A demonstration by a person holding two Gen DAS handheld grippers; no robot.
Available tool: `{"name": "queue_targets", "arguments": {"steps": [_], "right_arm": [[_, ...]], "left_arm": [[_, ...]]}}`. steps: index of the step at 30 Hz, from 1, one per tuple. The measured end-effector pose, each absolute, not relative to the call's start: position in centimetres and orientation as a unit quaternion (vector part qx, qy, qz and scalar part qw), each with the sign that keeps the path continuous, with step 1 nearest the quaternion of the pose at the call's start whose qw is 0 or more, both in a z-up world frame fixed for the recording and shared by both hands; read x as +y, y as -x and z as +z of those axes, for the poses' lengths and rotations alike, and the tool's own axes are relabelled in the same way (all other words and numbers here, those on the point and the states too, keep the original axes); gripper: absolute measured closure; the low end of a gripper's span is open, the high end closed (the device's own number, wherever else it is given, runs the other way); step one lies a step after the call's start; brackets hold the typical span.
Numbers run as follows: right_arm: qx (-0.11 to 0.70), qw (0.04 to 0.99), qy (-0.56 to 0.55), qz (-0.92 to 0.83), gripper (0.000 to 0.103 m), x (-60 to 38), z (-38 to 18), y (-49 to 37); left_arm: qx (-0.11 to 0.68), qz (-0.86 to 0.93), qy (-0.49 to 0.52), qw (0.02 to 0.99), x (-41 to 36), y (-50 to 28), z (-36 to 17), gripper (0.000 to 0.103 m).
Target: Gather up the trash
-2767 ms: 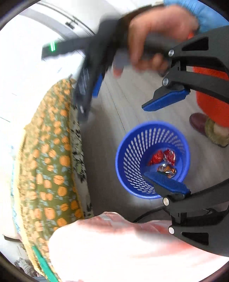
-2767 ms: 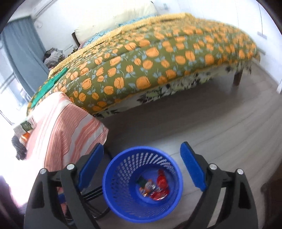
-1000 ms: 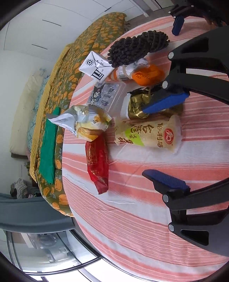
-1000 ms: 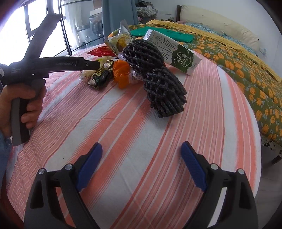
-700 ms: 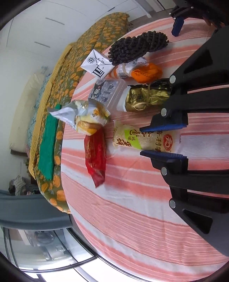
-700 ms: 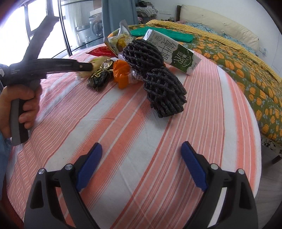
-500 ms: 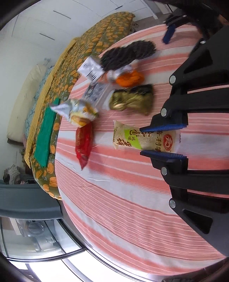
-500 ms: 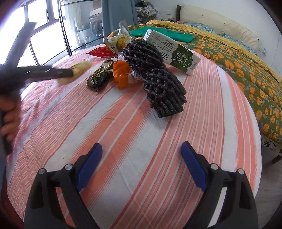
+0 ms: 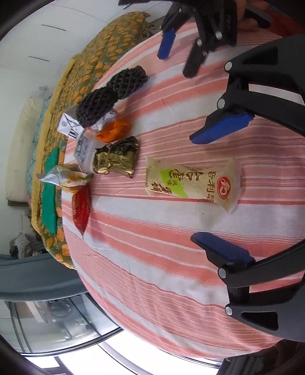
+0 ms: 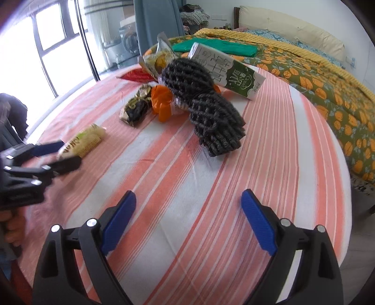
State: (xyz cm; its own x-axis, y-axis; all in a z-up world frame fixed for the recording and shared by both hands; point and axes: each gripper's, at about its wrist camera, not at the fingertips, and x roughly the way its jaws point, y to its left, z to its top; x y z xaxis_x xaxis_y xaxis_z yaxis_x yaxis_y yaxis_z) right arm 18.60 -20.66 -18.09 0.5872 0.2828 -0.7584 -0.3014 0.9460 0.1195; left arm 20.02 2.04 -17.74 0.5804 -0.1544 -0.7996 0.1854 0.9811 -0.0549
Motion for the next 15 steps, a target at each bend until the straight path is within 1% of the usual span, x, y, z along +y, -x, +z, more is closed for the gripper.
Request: {"name": "queue_targets", "arguments": {"steps": [2, 5, 7, 10, 13, 14, 15], "right_arm": [[0.406, 0.901, 0.013, 0.154, 0.014, -21.5, -17.1, -18.8], [0.391, 0.908, 0.039, 0.147, 0.014, -22.2, -15.2, -20.3], [0.398, 0.901, 0.070, 0.156, 0.014, -21.6, -14.4, -22.2], [0.424, 0.881, 0.123, 0.169, 0.014, -19.9, -14.9, -25.2], [0.436, 0.874, 0.136, 0.167, 0.015, -19.0, -15.7, -27.2], [0.439, 0.873, 0.130, 0.168, 0.016, -19.0, -16.1, -27.7], [0.445, 0.871, 0.116, 0.171, 0.029, -19.0, -16.5, -28.3]], "left_arm": [[0.451, -0.096, 0.000, 0.887, 2.3, -20.4, -17.9, 0.022], [0.452, -0.095, -0.003, 0.887, 2.0, -20.8, -18.0, 0.019], [0.452, -0.091, -0.021, 0.887, 1.5, -20.9, -18.1, 0.017], [0.453, -0.087, -0.042, 0.886, 0.8, -21.0, -18.4, 0.016], [0.453, -0.089, -0.036, 0.886, 1.0, -21.1, -18.3, 0.016], [0.453, -0.090, -0.035, 0.886, 1.1, -21.1, -18.3, 0.015], [0.453, -0.090, -0.035, 0.886, 1.1, -21.2, -18.3, 0.015]]}}
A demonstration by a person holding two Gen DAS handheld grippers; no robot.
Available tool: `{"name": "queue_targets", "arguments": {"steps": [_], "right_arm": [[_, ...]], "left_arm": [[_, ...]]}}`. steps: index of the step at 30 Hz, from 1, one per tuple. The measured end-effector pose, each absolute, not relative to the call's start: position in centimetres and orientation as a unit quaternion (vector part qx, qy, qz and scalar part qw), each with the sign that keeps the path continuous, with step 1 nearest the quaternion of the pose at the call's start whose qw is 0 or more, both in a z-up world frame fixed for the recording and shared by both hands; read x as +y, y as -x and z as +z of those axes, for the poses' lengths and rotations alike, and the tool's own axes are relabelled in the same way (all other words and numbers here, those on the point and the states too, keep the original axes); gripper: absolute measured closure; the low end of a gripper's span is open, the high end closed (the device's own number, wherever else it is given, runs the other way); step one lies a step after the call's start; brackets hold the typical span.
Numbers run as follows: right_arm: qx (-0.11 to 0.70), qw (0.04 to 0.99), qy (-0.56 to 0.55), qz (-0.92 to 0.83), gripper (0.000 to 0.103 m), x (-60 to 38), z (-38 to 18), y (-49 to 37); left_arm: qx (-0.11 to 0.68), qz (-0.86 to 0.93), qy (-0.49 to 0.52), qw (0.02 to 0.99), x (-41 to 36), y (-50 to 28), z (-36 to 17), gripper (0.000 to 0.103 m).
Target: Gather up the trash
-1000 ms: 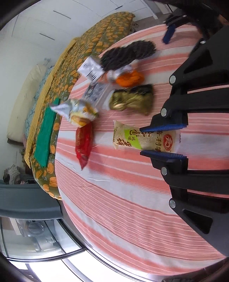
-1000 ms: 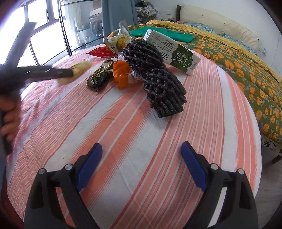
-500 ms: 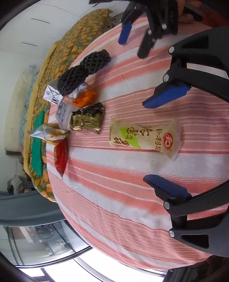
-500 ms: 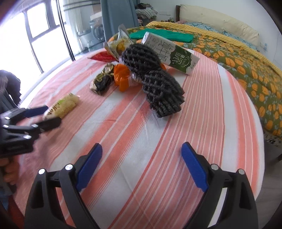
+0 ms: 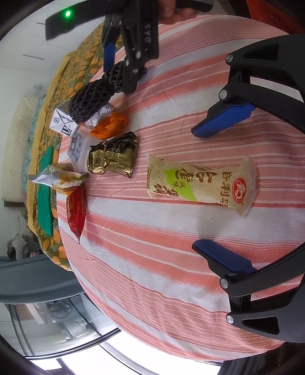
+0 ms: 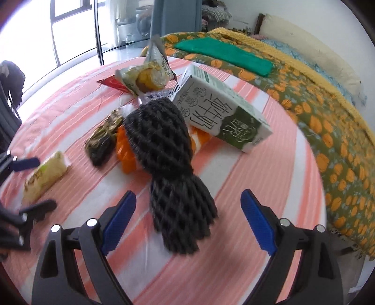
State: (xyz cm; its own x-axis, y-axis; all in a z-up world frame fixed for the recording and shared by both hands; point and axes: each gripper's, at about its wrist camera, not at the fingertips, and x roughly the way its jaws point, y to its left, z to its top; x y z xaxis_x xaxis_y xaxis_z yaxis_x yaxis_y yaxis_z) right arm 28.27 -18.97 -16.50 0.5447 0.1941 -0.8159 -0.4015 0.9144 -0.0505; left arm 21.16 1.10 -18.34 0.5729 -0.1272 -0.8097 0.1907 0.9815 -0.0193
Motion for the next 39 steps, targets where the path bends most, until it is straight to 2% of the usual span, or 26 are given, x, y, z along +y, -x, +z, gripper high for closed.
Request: {"name": "queue_targets", "arguments": {"steps": [2, 5, 8, 13, 16, 18, 21, 25, 29, 33, 39], "right_arm": [[0.458, 0.866, 0.098, 0.175, 0.054, -19.1, -16.9, -28.7], [0.464, 0.866, 0.081, 0.168, 0.056, -19.5, -16.8, -27.9], [0.489, 0.859, 0.077, 0.135, 0.056, -20.5, -16.1, -26.2], [0.527, 0.836, 0.129, 0.084, 0.056, -22.0, -15.1, -21.2], [0.556, 0.820, 0.094, 0.095, 0.047, -22.5, -15.8, -19.5], [0.564, 0.816, 0.050, 0.114, 0.035, -22.6, -16.0, -18.5], [0.563, 0.811, -0.013, 0.159, 0.033, -22.7, -15.6, -17.1], [0.538, 0.822, -0.038, 0.185, 0.033, -23.3, -14.1, -15.5], [0.507, 0.841, 0.008, 0.191, 0.033, -23.4, -12.7, -14.9], [0.502, 0.838, 0.064, 0.204, 0.033, -22.7, -12.9, -15.8], [0.508, 0.824, 0.150, 0.199, 0.033, -20.5, -14.7, -16.9]], "left_arm": [[0.454, -0.090, -0.036, 0.886, 1.1, -21.3, -18.3, 0.015], [0.454, -0.090, -0.036, 0.886, 1.0, -21.3, -18.3, 0.015], [0.455, -0.088, -0.038, 0.885, 1.0, -21.2, -18.3, 0.015], [0.457, -0.085, -0.041, 0.885, 1.0, -21.2, -18.3, 0.015], [0.459, -0.085, -0.042, 0.883, 1.2, -21.0, -18.3, 0.015], [0.463, -0.087, -0.039, 0.881, 1.5, -20.6, -18.2, 0.015], [0.467, -0.094, -0.018, 0.879, 3.0, -19.8, -17.5, 0.015], [0.464, -0.112, 0.040, 0.878, 5.5, -19.4, -16.5, 0.015], [0.446, -0.160, 0.076, 0.878, 6.2, -18.9, -15.3, 0.015], [0.445, -0.174, 0.039, 0.878, 4.2, -19.4, -15.5, 0.015], [0.452, -0.156, -0.023, 0.878, 2.2, -20.1, -16.7, 0.030]]}}
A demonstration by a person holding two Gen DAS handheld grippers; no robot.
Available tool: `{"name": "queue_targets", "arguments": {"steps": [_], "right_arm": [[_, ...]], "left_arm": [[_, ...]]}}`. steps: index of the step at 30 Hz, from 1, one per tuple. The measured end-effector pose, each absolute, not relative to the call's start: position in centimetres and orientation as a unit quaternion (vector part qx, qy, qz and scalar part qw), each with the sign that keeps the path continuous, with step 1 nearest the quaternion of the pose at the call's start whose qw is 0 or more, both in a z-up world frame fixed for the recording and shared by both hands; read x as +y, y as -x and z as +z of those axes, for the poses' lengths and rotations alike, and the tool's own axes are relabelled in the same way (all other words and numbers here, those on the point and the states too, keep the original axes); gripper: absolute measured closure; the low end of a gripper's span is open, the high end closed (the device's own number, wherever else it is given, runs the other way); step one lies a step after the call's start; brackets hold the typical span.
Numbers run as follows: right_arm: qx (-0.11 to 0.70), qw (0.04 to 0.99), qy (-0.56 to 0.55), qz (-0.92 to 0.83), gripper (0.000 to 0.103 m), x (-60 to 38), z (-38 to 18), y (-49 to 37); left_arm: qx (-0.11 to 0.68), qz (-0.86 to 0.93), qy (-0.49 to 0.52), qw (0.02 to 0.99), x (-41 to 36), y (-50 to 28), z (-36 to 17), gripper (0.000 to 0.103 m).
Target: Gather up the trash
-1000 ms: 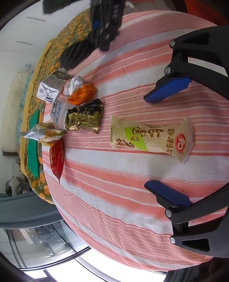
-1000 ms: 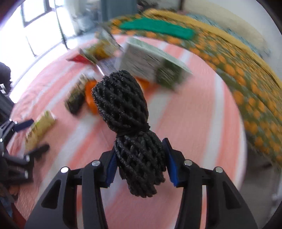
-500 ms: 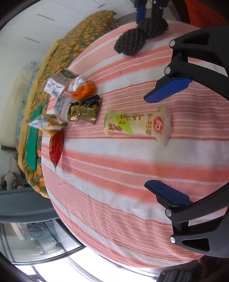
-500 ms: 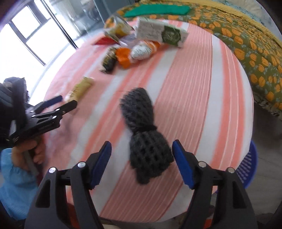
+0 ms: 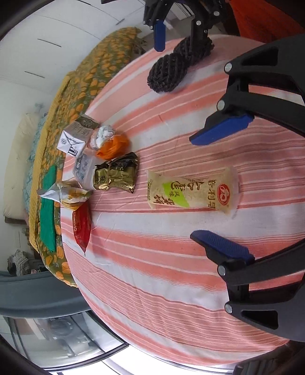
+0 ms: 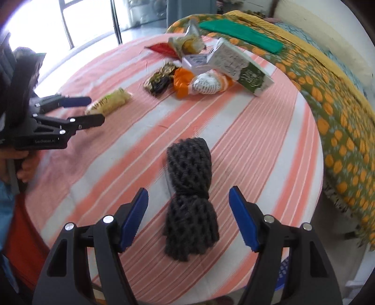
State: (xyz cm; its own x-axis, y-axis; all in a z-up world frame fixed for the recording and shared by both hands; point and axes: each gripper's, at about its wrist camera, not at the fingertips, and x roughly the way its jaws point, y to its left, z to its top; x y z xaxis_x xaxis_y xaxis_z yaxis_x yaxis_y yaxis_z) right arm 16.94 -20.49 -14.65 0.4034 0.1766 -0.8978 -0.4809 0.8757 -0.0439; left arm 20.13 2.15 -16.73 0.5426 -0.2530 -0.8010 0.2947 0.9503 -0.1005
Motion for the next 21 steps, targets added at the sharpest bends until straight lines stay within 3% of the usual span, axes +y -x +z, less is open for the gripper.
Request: {"name": "queue_targets", "arguments": {"steps": [2, 4, 5, 6, 10, 21], "right_arm": [[0.511, 0.821, 0.168, 0.190, 0.037, -20.1, -15.4, -17.3], [0.521, 0.817, 0.168, 0.182, 0.048, -20.2, -16.3, -17.8], [0.527, 0.814, 0.161, 0.184, 0.065, -20.4, -16.5, -18.0], [0.529, 0.814, 0.155, 0.185, 0.067, -20.5, -16.7, -17.9], [0.509, 0.832, 0.111, 0.191, 0.068, -21.4, -15.3, -17.0], [0.448, 0.863, -0.091, 0.214, 0.068, -29.2, -12.4, -14.0]], "left_arm": [[0.453, -0.150, -0.022, 0.878, 2.3, -20.5, -16.9, 0.035], [0.455, -0.143, -0.015, 0.879, 2.8, -20.8, -17.0, 0.040], [0.456, -0.143, -0.010, 0.878, 2.9, -20.9, -17.1, 0.046], [0.459, -0.145, -0.005, 0.877, 3.1, -21.0, -17.1, 0.050], [0.462, -0.147, -0.009, 0.875, 3.0, -21.0, -17.3, 0.079], [0.436, -0.169, 0.038, 0.883, 3.9, -19.1, -15.9, 0.085]]}}
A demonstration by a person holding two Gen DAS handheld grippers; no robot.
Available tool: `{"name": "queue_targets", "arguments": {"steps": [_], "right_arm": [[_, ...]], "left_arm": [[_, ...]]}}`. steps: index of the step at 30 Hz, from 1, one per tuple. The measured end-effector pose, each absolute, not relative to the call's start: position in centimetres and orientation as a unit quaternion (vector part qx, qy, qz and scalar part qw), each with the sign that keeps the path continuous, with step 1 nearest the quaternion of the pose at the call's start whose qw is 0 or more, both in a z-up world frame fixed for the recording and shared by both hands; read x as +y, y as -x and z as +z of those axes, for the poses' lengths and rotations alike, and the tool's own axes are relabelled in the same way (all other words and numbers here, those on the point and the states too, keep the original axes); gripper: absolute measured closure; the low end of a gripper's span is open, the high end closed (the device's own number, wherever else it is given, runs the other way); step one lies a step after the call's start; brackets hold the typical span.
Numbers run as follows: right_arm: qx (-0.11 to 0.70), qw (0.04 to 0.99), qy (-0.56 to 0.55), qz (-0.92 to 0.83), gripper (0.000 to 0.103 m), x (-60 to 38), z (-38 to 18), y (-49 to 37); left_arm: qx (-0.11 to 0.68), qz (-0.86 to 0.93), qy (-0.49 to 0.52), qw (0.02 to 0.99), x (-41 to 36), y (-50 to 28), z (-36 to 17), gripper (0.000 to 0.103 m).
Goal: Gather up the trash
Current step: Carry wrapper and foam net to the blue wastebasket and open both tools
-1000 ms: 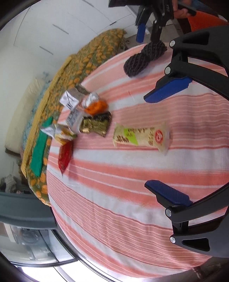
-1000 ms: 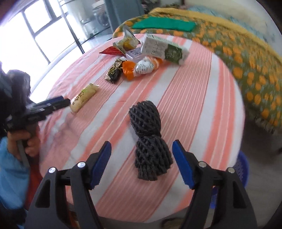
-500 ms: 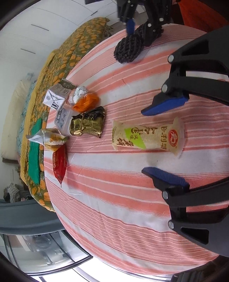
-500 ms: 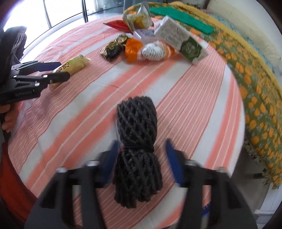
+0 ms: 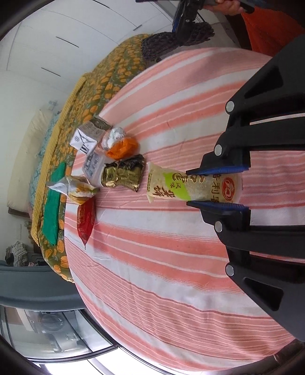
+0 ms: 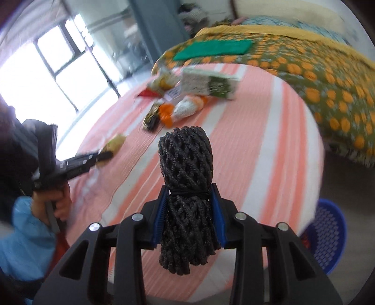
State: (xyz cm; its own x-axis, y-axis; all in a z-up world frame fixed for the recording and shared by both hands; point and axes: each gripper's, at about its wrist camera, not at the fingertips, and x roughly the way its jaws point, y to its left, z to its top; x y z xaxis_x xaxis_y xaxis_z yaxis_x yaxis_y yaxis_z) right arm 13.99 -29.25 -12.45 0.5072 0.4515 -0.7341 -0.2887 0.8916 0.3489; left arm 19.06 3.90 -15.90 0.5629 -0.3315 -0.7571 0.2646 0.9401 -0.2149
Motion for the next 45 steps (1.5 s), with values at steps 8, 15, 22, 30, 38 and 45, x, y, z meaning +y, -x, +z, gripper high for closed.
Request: {"name": "queue_targets", "arguments": {"steps": [8, 15, 22, 30, 38, 45], "right_arm": [[0.429, 0.882, -0.149, 0.126, 0.068, -40.3, -13.2, -12.2], [0.422, 0.889, -0.171, 0.053, 0.068, -48.7, -14.1, -11.9], [0.426, 0.888, -0.171, -0.015, 0.068, -54.5, -18.4, -10.9], [0.449, 0.867, -0.216, -0.024, 0.068, -58.9, -22.6, -10.7], [0.456, 0.861, -0.225, -0.025, 0.068, -60.5, -23.3, -11.3], [0.460, 0.857, -0.234, -0.017, 0.030, -60.9, -24.0, -12.0]], "left_arm": [[0.432, -0.218, 0.066, 0.873, -1.0, -16.5, -14.3, 0.085], [0.413, -0.319, 0.050, 0.852, -12.5, -14.0, -10.9, 0.085], [0.431, -0.404, -0.002, 0.807, -25.8, -11.3, -11.5, 0.085], [0.471, -0.402, -0.036, 0.784, -37.0, -12.1, -18.3, 0.084], [0.504, -0.365, -0.055, 0.781, -41.8, -15.4, -24.8, 0.084], [0.513, -0.352, -0.065, 0.780, -43.5, -16.9, -27.8, 0.040]]}}
